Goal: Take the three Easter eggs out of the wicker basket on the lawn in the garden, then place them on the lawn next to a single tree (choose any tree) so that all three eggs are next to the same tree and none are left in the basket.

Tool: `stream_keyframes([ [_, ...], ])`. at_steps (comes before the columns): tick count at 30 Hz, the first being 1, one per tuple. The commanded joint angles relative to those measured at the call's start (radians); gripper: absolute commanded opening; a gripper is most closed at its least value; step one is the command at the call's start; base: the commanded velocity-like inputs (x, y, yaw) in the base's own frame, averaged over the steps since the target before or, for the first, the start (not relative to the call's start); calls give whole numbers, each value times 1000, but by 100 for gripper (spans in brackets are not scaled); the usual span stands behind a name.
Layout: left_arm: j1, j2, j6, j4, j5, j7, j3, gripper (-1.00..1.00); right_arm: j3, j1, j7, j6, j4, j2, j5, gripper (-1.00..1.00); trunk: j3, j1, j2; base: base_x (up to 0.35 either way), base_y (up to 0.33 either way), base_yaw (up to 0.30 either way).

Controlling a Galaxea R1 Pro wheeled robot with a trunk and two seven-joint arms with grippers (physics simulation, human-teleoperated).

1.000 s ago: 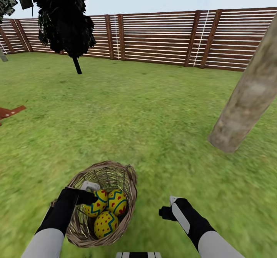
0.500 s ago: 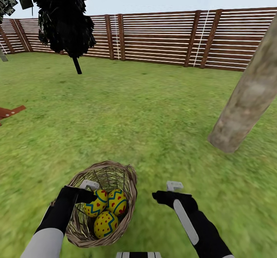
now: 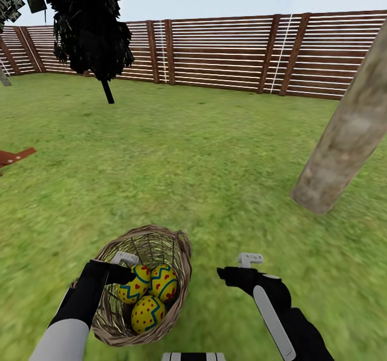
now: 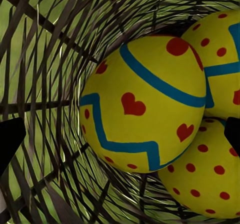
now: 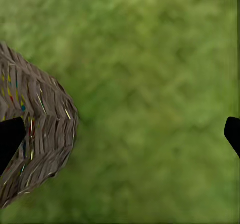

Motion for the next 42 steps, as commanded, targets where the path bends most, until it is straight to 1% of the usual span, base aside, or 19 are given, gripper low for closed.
stream_keyframes([
  [1, -1, -1, 1, -2, -10, -10, 4, 100, -6, 0, -10, 3, -6, -1, -10, 100, -1, 0, 0, 0, 0, 0],
  [8, 0, -1, 1, -2, -10, -11, 4, 100, -24, 17, -10, 3, -44, -4, -11, 100, -1, 0, 0, 0, 0, 0],
  [13, 1, -3, -1, -2, -10, -10, 3, 100, -28, 32, -10, 3, -73, -4, -10, 100, -20, 2, -2, 0, 0, 0],
  [15, 1, -3, -1, -2, -10, -10, 4, 100, -29, 37, -11, 3, -86, -6, -10, 100, -20, 2, -2, 0, 0, 0],
  [17, 1, -3, -2, -2, -10, -10, 3, 100, -28, 43, -10, 3, -97, -11, -11, 100, -20, 2, -2, 0, 0, 0],
  [20, 1, -3, -2, -2, -10, -9, 3, 100, -29, 60, -9, 1, -127, -33, -14, 100, -20, 2, -2, 0, 0, 0],
  [25, 1, -4, -2, -2, -10, -9, 3, 100, -29, 68, -8, 0, -141, -45, -16, 100, -20, 2, -2, 0, 0, 0],
  [31, 1, -4, -2, -2, -10, -9, 3, 100, -29, 70, -8, 0, -144, -47, -16, 100, -20, 2, -2, 0, 0, 0],
  [35, 1, -4, -1, -7, -10, -10, 3, 100, -28, 70, -8, 0, -144, -47, -16, 100, -36, 4, -2, 0, 0, 0],
  [42, 1, -4, 0, -25, -10, -11, 3, 100, -28, 71, -8, 0, -144, -48, -17, 100, -36, 4, -2, 0, 0, 0],
])
